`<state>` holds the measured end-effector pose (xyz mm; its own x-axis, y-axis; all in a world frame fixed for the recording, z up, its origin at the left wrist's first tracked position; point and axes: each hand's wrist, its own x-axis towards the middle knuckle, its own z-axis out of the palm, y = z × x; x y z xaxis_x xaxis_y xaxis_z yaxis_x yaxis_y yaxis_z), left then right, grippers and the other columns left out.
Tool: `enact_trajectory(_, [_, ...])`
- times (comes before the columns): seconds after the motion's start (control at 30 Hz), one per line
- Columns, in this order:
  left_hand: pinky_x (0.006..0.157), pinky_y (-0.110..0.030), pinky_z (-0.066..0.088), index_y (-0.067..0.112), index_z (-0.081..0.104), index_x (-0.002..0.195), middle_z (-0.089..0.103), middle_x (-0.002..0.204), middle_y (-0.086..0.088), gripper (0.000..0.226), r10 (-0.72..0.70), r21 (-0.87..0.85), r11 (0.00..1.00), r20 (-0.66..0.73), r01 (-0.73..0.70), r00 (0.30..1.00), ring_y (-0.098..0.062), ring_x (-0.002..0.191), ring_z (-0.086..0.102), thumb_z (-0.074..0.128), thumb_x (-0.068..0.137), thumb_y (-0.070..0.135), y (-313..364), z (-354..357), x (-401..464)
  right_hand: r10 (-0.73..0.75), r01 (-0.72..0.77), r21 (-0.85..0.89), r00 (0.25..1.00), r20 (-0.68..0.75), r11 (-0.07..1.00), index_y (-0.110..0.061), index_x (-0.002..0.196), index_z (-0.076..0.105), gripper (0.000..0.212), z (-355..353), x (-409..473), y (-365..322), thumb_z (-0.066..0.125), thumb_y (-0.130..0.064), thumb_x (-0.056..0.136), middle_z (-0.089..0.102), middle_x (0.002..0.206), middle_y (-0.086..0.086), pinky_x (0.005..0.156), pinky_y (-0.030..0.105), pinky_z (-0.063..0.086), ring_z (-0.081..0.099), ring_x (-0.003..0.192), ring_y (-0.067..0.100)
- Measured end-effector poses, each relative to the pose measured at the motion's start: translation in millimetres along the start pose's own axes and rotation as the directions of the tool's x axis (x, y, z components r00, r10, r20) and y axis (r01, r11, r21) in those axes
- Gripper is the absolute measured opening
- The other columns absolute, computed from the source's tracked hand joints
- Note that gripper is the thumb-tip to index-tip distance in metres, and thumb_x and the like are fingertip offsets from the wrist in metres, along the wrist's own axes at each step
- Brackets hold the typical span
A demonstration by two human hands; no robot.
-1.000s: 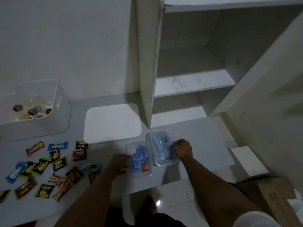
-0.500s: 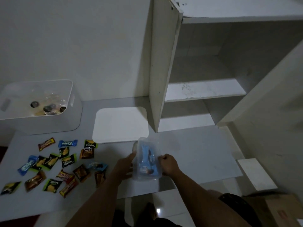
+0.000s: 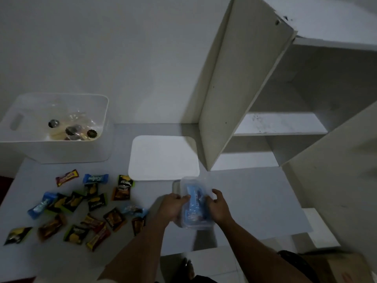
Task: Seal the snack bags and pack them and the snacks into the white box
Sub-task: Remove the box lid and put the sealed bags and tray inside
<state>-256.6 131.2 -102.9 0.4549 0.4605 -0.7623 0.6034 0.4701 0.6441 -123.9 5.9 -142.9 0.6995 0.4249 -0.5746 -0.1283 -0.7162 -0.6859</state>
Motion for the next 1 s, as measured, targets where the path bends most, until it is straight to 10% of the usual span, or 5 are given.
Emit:
enact_trajectory(0.17, [0.079,-0.045,0.062,0.015,0.064,0.089,0.073,0.096,-0.01,0.032,0.145,0.007,0.989,-0.057,-0.145,0.988,-0.03,0.091,0.074,0.077,0.084,0.043,41.4,-70.3,11.6,-0.119,0.127,0.049,0.982,-0.144,0.991,-0.021,0.143,0.051,0.04,56.8,-5.8,-70.2,0.048,-0.035,0.106,0.062,0.14,0.015,0.107,0.049,0.05,0.063,0.122,0.032])
enact_trajectory(0.3, [0.085,-0.04,0.06,0.02,0.056,0.113,0.069,0.108,-0.003,0.068,0.238,0.107,0.969,-0.151,-0.223,0.959,-0.023,0.095,0.07,0.074,0.069,0.068,80.4,-165.5,22.3,-0.254,0.274,0.078,0.946,-0.2,0.959,-0.02,0.146,0.048,0.043,117.8,-26.9,-165.9,0.046,-0.035,0.107,0.062,0.139,0.012,0.102,0.037,0.049,0.062,0.124,0.03])
enact_trajectory(0.57, [0.077,-0.036,0.057,0.018,0.061,0.1,0.067,0.092,0.0,0.056,0.454,0.208,0.891,-0.412,-0.403,0.79,-0.022,0.083,0.067,0.065,0.079,0.069,181.1,-361.1,3.9,-0.505,0.505,-0.004,0.862,-0.037,0.863,-0.024,0.16,0.024,0.094,227.6,-36.5,-372.4,0.067,-0.063,0.087,0.048,0.156,0.003,0.104,0.027,0.043,0.051,0.138,0.023])
enact_trajectory(1.0, [0.058,-0.028,0.05,0.007,0.064,0.103,0.06,0.076,-0.009,0.024,0.043,-0.041,0.998,-0.14,-0.049,0.989,-0.022,0.067,0.06,0.069,0.088,0.025,150.5,-463.5,83.2,-0.207,0.276,-0.345,0.953,0.223,0.897,-0.027,0.16,-0.017,0.132,356.8,21.9,-404.0,0.081,-0.056,0.077,0.02,0.166,0.021,0.123,0.05,0.03,0.028,0.151,0.04])
